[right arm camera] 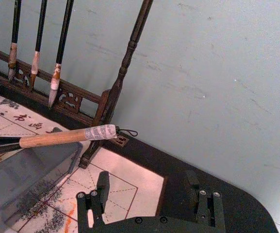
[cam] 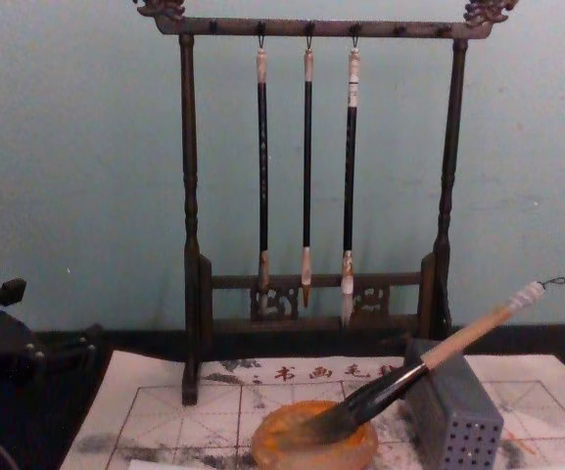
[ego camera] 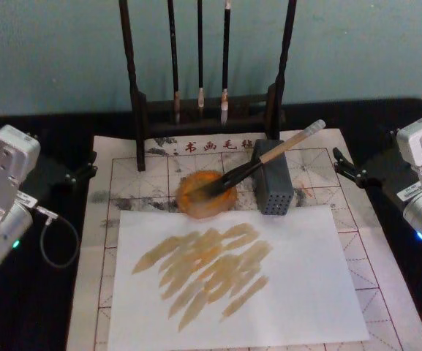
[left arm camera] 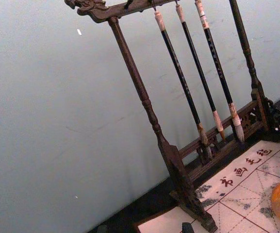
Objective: Pick up the brush from the inkstone, write on the paper, then place the brush back to its original position.
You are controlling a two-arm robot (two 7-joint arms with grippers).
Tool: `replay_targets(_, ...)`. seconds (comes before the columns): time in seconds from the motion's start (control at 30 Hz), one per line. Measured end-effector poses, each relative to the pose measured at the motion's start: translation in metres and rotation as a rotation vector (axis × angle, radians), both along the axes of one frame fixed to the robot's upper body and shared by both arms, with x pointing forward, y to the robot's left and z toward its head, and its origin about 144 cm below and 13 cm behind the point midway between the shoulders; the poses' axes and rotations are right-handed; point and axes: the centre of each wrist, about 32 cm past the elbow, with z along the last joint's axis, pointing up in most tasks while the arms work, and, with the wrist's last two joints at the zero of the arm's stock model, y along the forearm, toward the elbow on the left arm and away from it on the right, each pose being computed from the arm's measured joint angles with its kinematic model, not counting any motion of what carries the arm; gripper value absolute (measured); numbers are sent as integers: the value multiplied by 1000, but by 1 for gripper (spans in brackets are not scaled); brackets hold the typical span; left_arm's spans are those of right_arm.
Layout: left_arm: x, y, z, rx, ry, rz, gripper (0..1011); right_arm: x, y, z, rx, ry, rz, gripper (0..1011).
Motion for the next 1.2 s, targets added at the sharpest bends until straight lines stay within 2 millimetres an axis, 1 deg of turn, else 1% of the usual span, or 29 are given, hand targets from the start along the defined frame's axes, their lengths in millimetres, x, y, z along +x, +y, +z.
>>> replay_targets(1.2, 0, 0, 0, 0, 0, 0, 1001, 0, 0, 0, 0, 0, 0, 1002)
